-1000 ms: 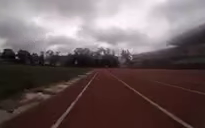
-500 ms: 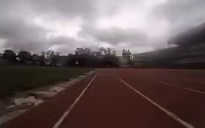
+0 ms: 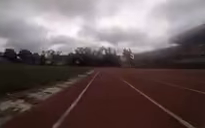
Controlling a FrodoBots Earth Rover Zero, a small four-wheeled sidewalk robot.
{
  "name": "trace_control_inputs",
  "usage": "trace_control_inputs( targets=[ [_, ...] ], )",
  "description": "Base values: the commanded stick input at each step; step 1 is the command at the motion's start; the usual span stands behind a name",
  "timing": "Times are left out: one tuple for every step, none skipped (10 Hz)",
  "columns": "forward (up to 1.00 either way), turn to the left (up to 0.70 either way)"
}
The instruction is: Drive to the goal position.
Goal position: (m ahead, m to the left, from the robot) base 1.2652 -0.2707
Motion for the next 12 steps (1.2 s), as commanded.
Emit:
trace_control_inputs(
  targets=[
    [0.70,0.00],
    [0.70,0.00],
    [0.70,0.00],
    [0.70,0.00],
    [0.70,0.00],
    [0.70,0.00],
    [0.70,0.00],
    [0.70,0.00],
    [0.70,0.00],
    [0.70,0.00],
    [0.70,0.00],
    [0.70,0.00]
  ],
)
